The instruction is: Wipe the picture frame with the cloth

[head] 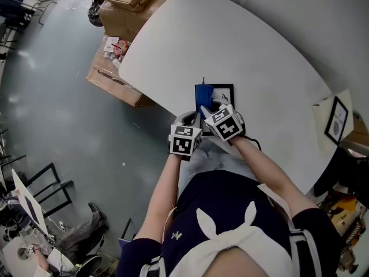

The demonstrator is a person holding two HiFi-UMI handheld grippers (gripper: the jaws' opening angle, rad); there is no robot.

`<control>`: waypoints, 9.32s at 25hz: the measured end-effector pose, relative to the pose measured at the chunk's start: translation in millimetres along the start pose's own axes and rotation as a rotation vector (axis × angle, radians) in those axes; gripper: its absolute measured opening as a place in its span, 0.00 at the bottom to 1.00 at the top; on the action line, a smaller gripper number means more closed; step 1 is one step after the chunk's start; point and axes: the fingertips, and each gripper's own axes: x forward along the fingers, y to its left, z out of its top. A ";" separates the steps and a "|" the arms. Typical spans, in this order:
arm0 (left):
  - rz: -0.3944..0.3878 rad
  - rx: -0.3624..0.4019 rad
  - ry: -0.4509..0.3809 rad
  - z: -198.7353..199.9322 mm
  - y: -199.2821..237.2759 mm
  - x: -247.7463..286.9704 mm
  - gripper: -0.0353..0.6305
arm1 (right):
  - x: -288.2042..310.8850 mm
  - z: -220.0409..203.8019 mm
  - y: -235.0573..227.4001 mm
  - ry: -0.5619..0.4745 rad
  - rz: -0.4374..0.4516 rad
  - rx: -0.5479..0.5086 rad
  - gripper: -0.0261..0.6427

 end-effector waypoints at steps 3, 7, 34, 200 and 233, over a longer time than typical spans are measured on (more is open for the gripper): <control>0.002 -0.001 -0.002 0.6 -0.1 0.3 0.06 | -0.8 -1.3 1.3 0.006 0.008 -0.014 0.13; 0.004 -0.004 -0.003 0.7 -0.5 -0.1 0.06 | -2.8 -2.4 3.6 0.020 0.028 -0.039 0.13; 0.003 0.005 0.002 0.4 -1.1 0.3 0.06 | -7.8 -4.4 -5.7 0.046 0.007 -0.201 0.13; -0.009 0.016 -0.011 1.3 -1.8 1.1 0.06 | -28.4 -34.2 -22.3 0.014 0.031 0.113 0.14; -0.008 0.005 -0.020 0.9 -1.0 0.3 0.06 | -10.6 -23.2 12.8 0.040 0.093 0.055 0.14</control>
